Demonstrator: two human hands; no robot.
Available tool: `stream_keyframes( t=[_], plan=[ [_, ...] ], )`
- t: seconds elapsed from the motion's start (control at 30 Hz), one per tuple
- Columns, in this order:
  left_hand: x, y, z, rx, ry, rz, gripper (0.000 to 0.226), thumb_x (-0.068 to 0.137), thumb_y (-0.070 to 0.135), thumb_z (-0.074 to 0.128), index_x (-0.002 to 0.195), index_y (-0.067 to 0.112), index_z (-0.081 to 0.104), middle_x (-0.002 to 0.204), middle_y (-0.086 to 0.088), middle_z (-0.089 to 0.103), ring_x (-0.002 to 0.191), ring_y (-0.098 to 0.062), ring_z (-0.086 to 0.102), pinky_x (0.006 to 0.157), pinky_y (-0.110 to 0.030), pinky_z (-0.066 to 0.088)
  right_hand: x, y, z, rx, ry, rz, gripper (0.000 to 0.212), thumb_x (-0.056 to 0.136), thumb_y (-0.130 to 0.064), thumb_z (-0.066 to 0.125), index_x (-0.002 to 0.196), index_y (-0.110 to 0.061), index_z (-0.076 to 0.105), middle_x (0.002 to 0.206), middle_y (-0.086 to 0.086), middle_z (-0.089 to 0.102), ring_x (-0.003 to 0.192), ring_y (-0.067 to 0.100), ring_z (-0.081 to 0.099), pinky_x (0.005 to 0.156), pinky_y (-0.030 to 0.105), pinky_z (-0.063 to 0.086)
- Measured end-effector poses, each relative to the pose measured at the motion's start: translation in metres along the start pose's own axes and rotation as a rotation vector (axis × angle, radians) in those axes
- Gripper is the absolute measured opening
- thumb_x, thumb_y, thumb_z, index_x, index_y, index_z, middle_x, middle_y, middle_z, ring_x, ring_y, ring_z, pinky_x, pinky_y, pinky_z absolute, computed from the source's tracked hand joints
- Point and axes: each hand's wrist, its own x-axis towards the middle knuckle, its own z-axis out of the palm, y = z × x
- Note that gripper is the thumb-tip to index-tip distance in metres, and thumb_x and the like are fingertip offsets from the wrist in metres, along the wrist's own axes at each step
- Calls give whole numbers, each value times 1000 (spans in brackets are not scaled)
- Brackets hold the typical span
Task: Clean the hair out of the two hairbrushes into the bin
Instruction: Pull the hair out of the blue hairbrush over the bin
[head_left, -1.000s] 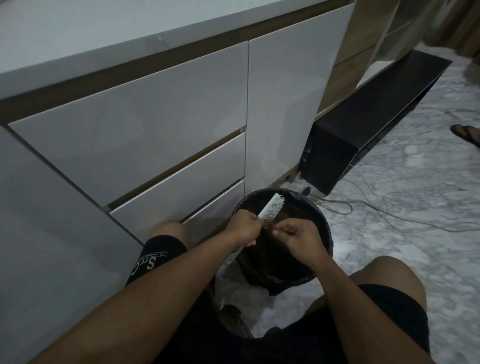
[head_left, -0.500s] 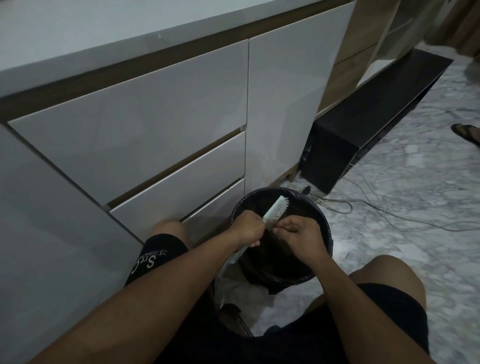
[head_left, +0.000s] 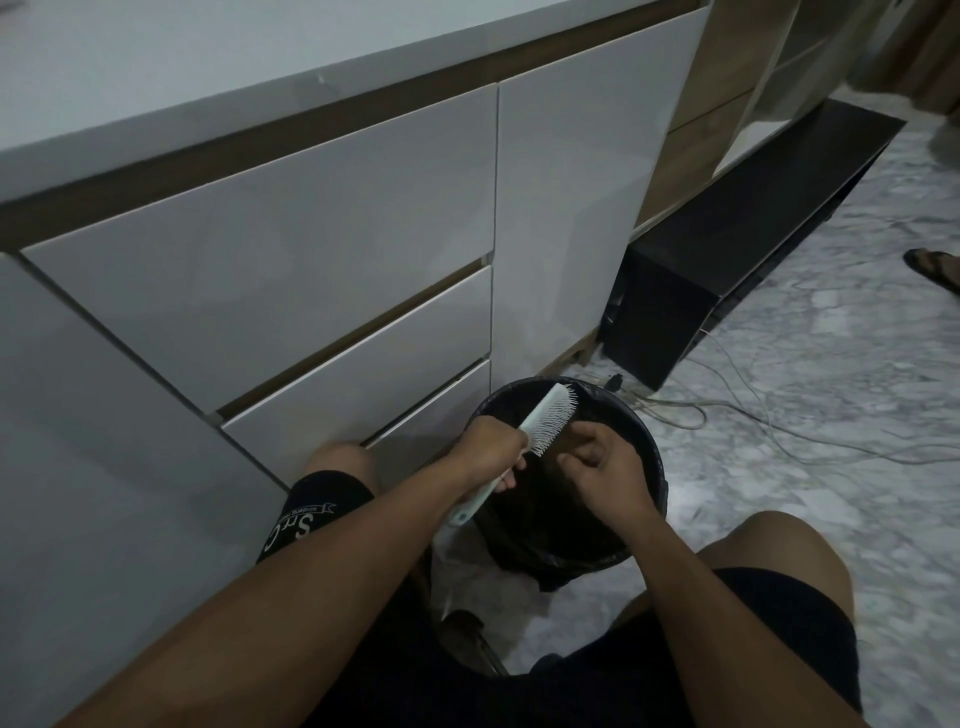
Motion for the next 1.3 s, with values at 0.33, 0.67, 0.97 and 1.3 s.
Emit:
stream_keyframes(
  t=[0.33, 0.67, 0.97, 1.3],
  plan=[
    [-1, -2, -2, 92, -74, 26, 35, 85, 22, 54, 107, -2, 66, 73, -12, 68, 40, -15, 53, 41, -23, 42, -1, -2, -9, 250, -111, 178, 34, 85, -5, 65, 118, -15, 65, 94, 7, 73, 87, 26, 70, 76, 34, 57],
    [3, -4, -5, 70, 44, 38, 27, 90, 14, 51, 101, -8, 64, 69, -12, 62, 40, -19, 51, 39, -23, 39, -2, 2, -6, 0, -104, 41, 16, 89, -8, 64, 98, -13, 76, 77, -5, 71, 68, 8, 65, 65, 16, 46],
    [7, -4, -4, 60, 64, 50, 32, 94, 17, 51, 103, -10, 65, 80, -21, 66, 44, -21, 53, 43, -24, 42, -2, 2, -3, 21, -120, 15, 11, 87, -11, 66, 92, -15, 75, 80, 3, 74, 66, 13, 66, 68, 24, 50],
    [1, -3, 10, 125, -68, 36, 28, 92, 12, 44, 97, -6, 65, 75, -17, 64, 47, -19, 54, 46, -25, 44, -5, 2, -3, 9, -142, -41, 8, 88, -16, 68, 88, -14, 76, 66, -5, 69, 53, -4, 60, 56, 10, 47]
  ],
)
